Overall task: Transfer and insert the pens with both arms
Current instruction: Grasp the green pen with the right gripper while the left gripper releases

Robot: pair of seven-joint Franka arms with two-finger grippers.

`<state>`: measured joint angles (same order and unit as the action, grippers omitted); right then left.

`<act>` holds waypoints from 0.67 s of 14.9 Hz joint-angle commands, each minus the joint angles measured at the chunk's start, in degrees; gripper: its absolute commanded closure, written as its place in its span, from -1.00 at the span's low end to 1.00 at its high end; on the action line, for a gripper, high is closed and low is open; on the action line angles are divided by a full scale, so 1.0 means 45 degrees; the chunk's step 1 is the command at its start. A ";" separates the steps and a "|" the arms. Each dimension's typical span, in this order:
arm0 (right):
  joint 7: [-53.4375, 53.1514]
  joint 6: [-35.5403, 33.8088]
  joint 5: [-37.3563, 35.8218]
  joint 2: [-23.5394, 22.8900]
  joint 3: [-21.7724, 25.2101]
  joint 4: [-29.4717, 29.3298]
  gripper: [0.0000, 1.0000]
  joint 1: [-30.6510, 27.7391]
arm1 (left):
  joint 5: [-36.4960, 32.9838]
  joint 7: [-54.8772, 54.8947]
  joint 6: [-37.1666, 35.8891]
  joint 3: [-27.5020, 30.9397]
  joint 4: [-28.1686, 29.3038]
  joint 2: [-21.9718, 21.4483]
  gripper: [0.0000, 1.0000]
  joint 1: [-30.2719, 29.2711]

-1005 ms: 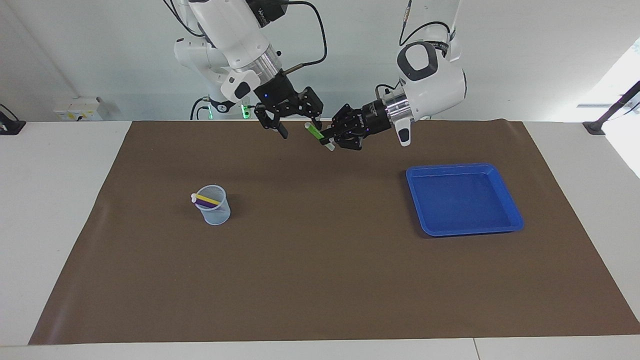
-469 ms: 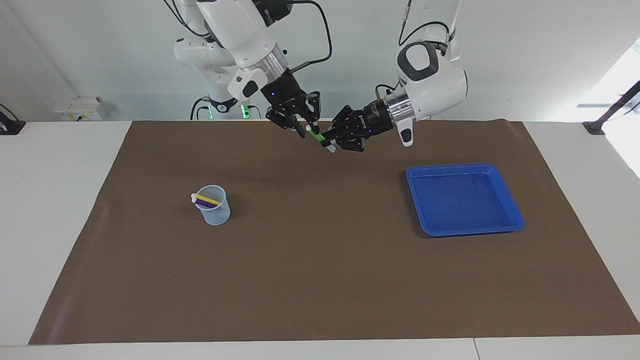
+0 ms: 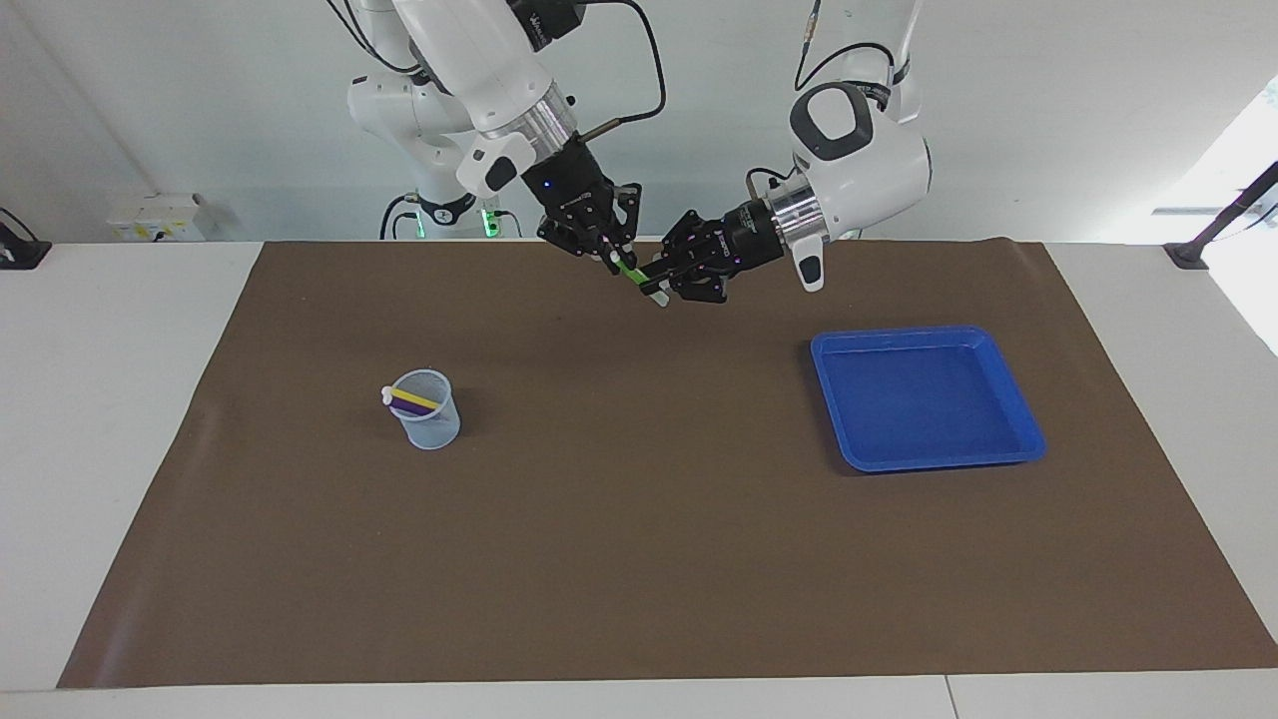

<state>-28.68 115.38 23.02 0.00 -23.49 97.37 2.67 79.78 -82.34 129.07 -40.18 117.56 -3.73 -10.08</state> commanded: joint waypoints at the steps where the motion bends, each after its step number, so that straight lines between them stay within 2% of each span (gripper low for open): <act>1: 0.0377 0.0084 -0.0076 0.0117 0.0024 0.0276 1.00 -0.0124 | 0.0358 -0.0140 0.0576 0.0160 0.0339 -0.0498 -1.00 0.0383; 7: 0.2774 0.0084 -0.2142 0.0780 0.1291 0.1855 1.00 -0.0144 | -0.0069 -0.0219 0.0556 0.0257 0.0281 -0.0537 -1.00 0.0188; 10: 0.4647 0.0122 -0.3432 0.1171 0.2384 0.2754 1.00 -0.0144 | -0.2368 -0.0219 0.0420 0.0257 0.0028 -0.0518 -1.00 -0.0085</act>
<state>-13.66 115.29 10.44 1.92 -15.17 105.12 2.53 74.48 -82.45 130.96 -39.29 117.41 -4.15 -9.71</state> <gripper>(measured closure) 0.824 0.000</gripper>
